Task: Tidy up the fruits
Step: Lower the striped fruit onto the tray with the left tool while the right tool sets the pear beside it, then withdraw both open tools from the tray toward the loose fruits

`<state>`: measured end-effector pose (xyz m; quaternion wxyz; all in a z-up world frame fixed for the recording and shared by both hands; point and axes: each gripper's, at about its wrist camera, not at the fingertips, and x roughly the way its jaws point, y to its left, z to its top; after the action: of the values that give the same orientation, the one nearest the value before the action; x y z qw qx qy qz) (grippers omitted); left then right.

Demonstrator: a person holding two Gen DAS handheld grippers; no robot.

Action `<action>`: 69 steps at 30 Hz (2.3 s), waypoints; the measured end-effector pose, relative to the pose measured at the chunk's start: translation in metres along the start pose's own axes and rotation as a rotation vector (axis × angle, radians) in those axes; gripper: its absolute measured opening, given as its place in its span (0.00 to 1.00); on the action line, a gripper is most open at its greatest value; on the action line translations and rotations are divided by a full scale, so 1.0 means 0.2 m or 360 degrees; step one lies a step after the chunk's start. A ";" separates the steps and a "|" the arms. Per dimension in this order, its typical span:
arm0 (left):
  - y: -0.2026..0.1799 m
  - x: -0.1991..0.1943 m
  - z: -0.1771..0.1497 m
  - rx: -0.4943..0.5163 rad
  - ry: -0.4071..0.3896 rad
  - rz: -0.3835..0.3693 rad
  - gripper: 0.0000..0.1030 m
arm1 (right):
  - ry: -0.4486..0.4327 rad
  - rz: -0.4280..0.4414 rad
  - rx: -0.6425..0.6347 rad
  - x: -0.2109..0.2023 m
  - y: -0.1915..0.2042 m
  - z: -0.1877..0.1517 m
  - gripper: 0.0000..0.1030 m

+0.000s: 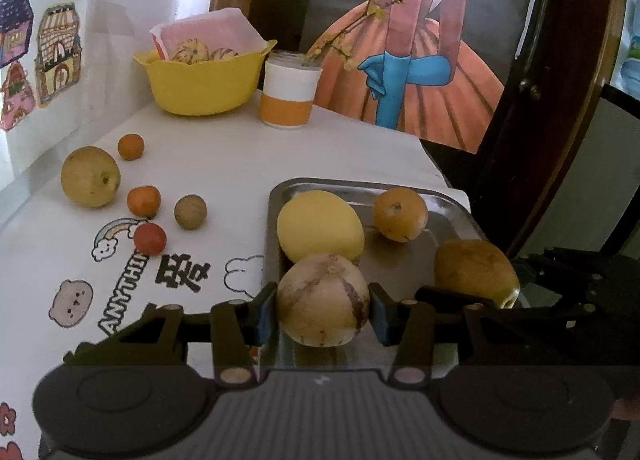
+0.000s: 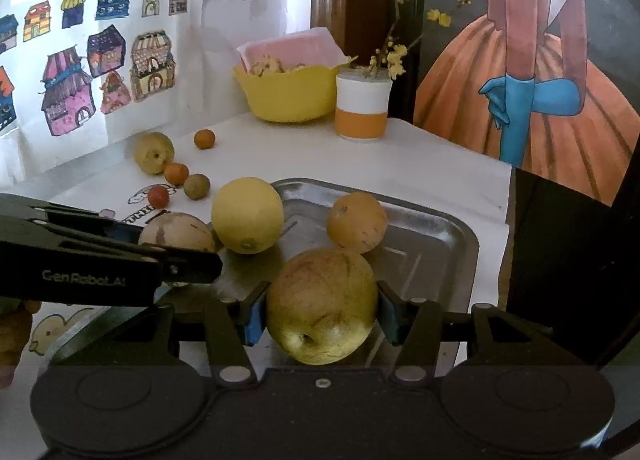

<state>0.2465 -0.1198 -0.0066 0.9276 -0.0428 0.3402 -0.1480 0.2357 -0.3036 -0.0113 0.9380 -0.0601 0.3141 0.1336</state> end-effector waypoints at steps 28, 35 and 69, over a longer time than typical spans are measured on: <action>0.04 -0.18 0.00 -0.0099 -0.0134 0.0014 0.83 | -0.0097 -0.0115 0.0076 -0.14 0.01 0.03 0.75; 0.10 -0.39 -0.02 -0.0199 -0.0303 0.0133 0.99 | -0.0259 -0.0168 0.0115 -0.36 0.08 0.02 0.96; 0.63 -1.09 -0.48 -0.0221 -0.0067 0.0474 1.00 | 0.0196 0.0317 -0.0010 -0.68 0.88 -0.24 0.99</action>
<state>0.0582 0.0687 0.0328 0.9411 -0.0591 0.3326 0.0159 0.0526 -0.1732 0.0281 0.8989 -0.0397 0.3750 0.2232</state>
